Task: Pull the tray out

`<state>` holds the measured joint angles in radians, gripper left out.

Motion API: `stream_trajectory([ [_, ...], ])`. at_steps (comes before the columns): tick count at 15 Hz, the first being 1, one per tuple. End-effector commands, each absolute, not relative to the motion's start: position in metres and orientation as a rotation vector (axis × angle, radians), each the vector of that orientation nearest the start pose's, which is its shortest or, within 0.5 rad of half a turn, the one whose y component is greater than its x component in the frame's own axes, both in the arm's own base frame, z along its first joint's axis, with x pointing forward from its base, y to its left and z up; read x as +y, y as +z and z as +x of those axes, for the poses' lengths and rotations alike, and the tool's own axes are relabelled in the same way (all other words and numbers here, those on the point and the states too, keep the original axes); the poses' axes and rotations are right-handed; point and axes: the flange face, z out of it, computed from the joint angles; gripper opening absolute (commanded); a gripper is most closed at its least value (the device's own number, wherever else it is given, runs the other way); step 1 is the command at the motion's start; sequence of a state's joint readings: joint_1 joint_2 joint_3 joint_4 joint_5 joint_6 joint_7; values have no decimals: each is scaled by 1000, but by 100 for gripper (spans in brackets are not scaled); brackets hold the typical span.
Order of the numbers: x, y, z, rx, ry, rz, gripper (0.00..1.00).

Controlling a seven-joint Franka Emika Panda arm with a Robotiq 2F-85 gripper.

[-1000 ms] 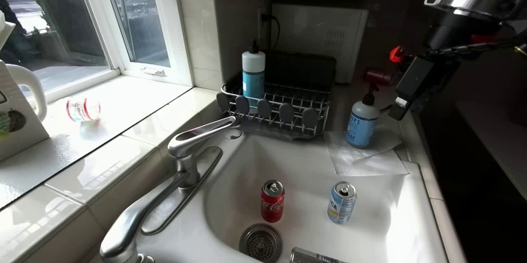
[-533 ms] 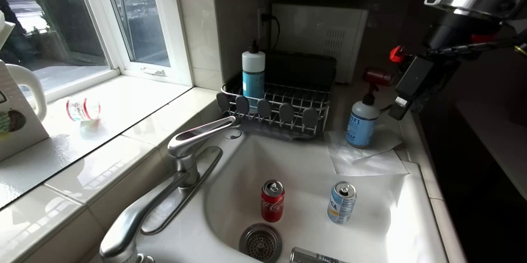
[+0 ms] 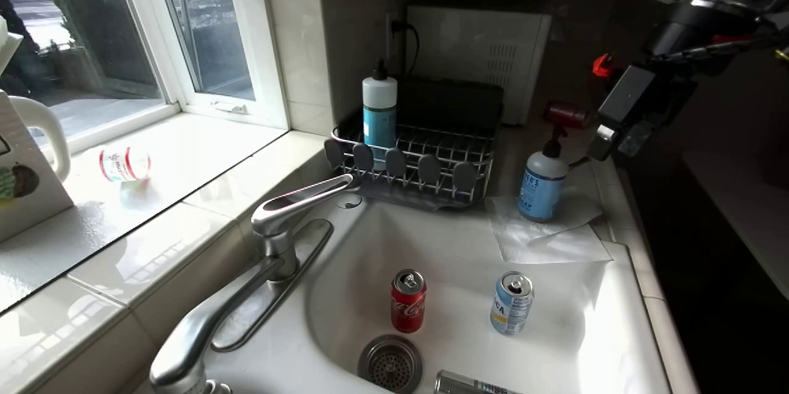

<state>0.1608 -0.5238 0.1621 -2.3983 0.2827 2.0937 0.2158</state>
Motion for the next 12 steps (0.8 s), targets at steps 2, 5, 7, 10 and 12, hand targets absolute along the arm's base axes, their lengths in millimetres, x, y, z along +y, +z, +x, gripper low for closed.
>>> stream_trajectory([
  [2,54,540,364,326,-255,-2748,100],
  [5,-28,541,351,571,-265,-2669,100],
  [7,-82,527,340,726,-245,-2589,100],
  [10,-149,492,325,942,-274,-2441,100],
  [12,-181,454,318,1036,-322,-2322,100],
])
